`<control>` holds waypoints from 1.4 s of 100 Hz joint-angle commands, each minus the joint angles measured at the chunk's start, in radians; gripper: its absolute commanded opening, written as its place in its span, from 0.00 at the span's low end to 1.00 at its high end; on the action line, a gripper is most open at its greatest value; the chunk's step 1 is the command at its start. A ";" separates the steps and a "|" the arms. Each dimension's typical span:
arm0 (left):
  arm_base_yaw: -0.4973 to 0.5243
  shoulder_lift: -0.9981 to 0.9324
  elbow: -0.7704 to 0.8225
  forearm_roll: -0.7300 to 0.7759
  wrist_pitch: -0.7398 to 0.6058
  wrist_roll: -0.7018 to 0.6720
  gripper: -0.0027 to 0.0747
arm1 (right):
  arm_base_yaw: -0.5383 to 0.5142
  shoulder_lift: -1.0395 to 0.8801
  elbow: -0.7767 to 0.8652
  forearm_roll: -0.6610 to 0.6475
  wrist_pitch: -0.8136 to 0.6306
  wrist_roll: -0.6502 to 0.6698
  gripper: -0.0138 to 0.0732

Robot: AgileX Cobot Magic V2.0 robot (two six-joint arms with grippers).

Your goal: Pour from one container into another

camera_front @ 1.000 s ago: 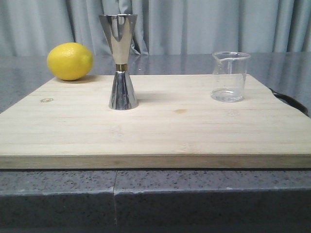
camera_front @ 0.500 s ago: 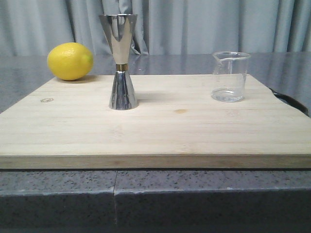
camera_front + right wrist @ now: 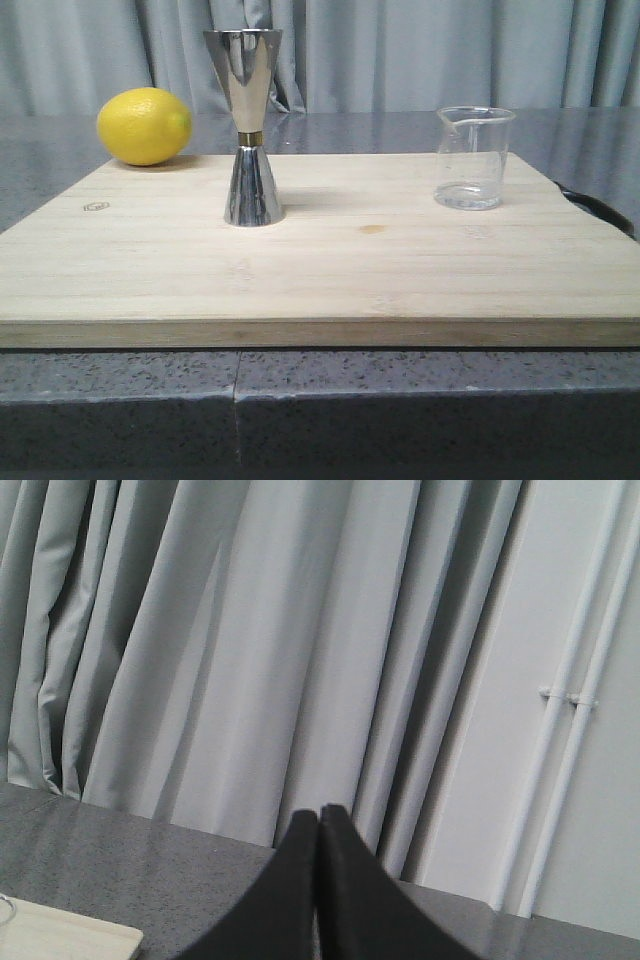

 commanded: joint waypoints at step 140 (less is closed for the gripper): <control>0.003 0.012 0.037 -0.009 -0.069 0.000 0.01 | -0.002 -0.015 0.228 0.661 0.002 -0.422 0.07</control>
